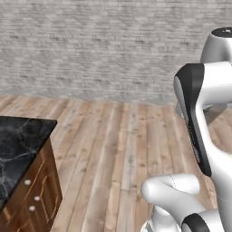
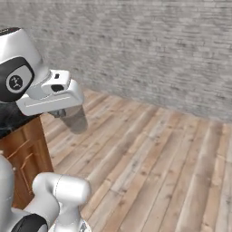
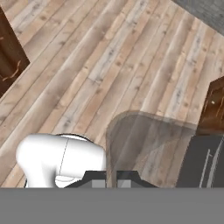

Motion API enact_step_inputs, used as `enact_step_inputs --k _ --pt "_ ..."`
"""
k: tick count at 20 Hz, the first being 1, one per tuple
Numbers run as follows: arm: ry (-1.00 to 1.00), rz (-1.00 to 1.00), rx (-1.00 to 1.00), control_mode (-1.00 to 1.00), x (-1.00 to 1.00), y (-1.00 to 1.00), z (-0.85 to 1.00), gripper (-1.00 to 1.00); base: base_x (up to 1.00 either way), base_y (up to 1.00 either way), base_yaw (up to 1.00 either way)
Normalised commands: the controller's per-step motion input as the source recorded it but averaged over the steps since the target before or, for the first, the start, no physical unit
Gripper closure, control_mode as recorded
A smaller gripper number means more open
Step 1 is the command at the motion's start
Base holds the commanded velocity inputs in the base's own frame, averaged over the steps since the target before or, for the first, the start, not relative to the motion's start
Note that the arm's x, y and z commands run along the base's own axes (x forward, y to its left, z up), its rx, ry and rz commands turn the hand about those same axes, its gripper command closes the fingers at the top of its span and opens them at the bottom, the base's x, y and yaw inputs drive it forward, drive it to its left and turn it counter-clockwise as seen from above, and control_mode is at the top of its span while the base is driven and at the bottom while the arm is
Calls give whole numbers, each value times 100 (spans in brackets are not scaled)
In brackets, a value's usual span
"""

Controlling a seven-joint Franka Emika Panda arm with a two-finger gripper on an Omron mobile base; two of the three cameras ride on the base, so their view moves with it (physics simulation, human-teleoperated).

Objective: There is a bowl on the dining counter. Grab a lemon wedge from the fridge and place it in the bowl. Then get the liquor bottle and glass cup from the cabinet and place them next to the bowl.

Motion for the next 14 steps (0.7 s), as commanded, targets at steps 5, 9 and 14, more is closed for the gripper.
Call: enact_step_inputs --k 5,9,14 --pt "0 0 0 100 0 0 0 100 100 0 41" --pt "0 0 0 100 0 0 0 100 100 0 48" --pt "0 0 0 100 0 0 0 100 100 0 49"
